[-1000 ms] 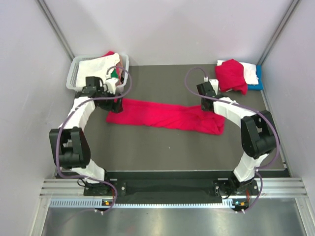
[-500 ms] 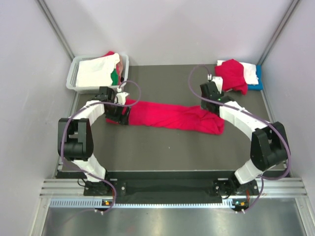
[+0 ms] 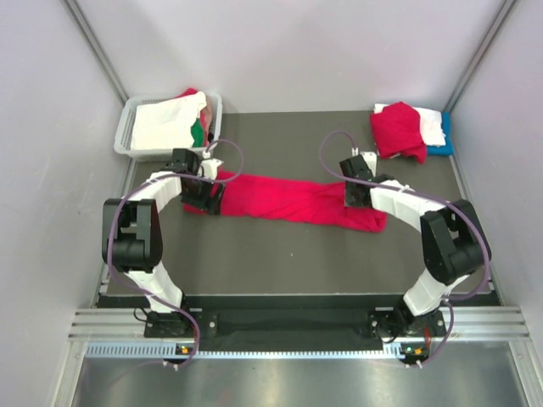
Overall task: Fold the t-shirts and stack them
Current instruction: Fold the tshirt
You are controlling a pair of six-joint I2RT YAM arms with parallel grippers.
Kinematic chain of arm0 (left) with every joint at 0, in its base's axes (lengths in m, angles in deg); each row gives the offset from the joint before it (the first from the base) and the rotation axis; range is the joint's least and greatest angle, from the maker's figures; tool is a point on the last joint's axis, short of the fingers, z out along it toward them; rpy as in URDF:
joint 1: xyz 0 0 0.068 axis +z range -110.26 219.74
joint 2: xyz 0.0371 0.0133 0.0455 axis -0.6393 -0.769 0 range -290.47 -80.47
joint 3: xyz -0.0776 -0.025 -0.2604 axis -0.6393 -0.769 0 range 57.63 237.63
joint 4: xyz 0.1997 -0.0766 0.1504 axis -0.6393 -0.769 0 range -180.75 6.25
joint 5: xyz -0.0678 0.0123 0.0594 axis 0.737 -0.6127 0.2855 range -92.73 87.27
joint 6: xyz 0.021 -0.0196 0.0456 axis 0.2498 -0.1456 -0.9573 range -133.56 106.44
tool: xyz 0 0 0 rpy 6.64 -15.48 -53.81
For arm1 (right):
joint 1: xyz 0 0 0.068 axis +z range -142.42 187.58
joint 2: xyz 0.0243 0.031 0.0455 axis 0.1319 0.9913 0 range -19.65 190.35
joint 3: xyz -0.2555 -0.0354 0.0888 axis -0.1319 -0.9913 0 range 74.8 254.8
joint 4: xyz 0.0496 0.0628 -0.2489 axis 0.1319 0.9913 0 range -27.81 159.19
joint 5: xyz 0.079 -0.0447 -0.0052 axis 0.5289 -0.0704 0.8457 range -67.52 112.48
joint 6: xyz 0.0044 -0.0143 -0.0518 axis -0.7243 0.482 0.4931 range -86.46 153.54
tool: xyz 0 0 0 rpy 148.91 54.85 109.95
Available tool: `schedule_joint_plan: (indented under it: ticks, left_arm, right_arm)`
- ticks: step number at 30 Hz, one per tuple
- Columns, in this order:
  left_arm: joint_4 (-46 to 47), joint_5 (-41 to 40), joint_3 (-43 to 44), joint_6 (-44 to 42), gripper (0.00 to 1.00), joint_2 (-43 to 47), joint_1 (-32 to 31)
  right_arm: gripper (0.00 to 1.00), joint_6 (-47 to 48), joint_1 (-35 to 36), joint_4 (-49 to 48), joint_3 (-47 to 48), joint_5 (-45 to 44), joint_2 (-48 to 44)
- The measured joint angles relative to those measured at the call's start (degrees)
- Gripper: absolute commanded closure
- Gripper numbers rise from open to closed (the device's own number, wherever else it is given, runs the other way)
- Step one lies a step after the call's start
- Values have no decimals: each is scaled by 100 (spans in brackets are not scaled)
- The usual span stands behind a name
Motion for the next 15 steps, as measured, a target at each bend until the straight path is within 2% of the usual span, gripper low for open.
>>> schedule_joint_plan:
  ticks: [8, 15]
  left_arm:
    - [-37, 13, 238, -9, 19, 4, 52]
    - [-90, 28, 275, -35, 20, 7, 52]
  right_arm:
    - [54, 20, 0, -109, 286, 44, 455]
    - [54, 151, 0, -72, 1051, 72, 931]
